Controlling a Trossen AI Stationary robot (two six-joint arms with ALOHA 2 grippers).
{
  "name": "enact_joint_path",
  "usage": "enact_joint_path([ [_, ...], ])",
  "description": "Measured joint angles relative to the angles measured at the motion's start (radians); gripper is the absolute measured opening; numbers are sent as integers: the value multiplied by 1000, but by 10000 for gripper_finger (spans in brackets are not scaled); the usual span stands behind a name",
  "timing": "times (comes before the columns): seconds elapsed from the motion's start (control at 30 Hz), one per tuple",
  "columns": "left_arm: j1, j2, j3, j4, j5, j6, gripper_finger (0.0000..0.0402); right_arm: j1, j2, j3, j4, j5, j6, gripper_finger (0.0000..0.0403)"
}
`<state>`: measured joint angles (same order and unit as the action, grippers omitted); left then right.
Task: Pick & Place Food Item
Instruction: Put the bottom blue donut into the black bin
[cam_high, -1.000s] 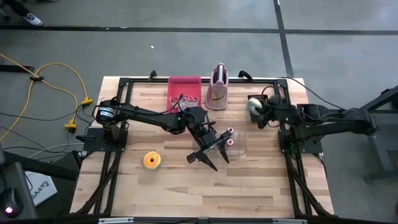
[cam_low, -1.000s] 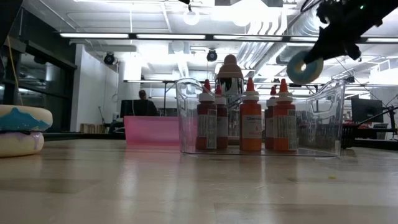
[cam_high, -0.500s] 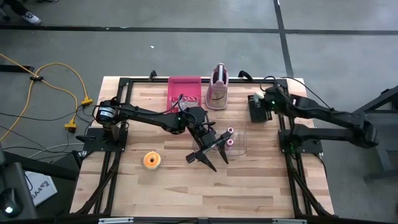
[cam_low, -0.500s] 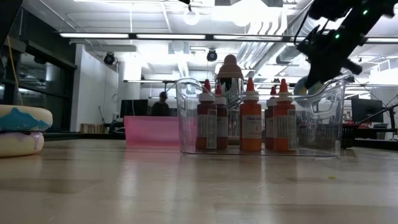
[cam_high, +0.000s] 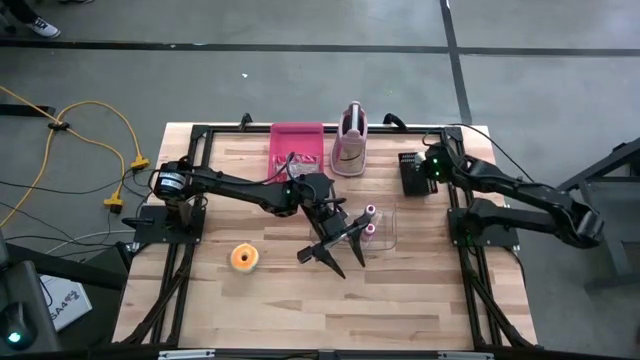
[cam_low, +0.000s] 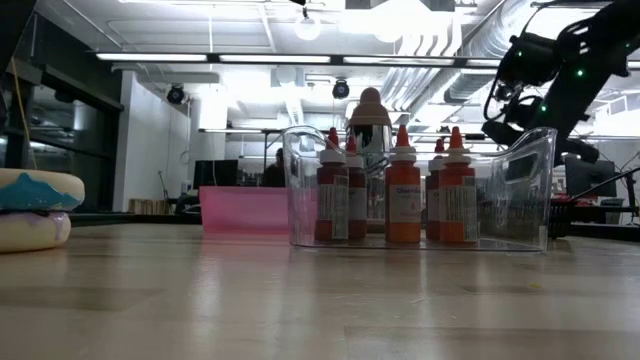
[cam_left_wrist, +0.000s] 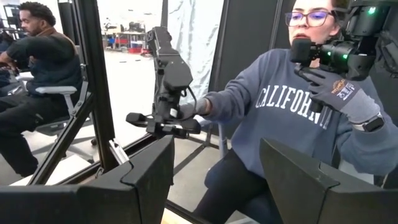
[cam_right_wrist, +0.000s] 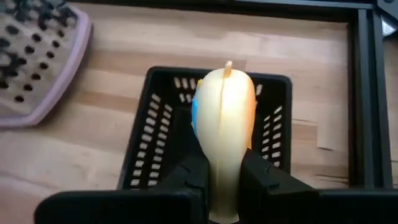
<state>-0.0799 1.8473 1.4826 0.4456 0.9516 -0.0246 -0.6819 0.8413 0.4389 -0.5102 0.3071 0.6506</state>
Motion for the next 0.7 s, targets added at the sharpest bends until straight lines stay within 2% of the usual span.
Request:
enact_joint_path([
  [0.3, 0, 0, 0, 0, 0, -2, 230, -55, 0, -3, 28, -22, -26, 43],
  [0.7, 0, 0, 0, 0, -1, -7, 230, -61, 0, -3, 27, -30, -52, 123],
])
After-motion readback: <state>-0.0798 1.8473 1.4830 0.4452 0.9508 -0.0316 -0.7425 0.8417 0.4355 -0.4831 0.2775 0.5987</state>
